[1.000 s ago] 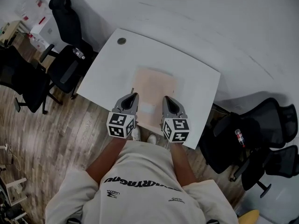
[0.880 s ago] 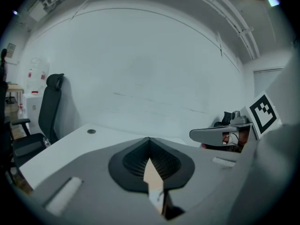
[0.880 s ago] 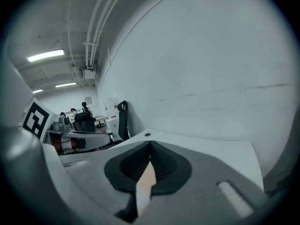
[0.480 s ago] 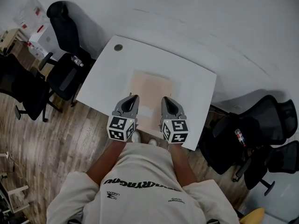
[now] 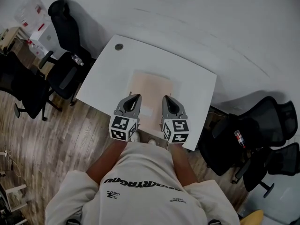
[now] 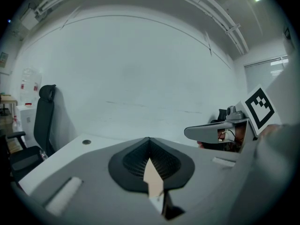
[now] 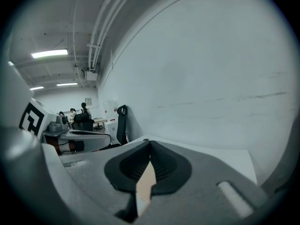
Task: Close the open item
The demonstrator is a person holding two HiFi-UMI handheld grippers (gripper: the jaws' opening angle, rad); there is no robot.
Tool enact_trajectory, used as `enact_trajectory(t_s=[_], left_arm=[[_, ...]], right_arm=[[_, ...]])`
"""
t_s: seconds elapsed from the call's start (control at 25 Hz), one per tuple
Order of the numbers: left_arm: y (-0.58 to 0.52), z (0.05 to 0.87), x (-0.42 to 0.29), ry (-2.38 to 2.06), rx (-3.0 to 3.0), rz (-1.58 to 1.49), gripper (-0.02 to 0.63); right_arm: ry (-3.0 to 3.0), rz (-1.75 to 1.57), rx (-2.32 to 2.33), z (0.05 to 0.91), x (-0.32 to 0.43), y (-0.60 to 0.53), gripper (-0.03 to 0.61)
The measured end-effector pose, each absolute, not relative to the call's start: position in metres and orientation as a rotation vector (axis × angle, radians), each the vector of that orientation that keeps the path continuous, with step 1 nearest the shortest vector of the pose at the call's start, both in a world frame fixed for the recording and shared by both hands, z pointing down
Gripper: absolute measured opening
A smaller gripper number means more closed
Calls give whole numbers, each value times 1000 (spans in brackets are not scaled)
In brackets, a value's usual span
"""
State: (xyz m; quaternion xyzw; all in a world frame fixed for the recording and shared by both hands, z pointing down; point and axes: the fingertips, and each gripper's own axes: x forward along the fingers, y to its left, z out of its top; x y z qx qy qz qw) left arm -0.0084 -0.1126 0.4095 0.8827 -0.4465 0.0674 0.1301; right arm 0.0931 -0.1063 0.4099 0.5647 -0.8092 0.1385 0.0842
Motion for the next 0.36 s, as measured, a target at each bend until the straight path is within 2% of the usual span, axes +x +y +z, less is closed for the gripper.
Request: enact_trajectory(t_s=[0.36], left_arm=[[-106, 404, -4, -1316, 2597, 213, -2]], right_arm=[[-2431, 382, 1692, 405, 95, -103, -3]])
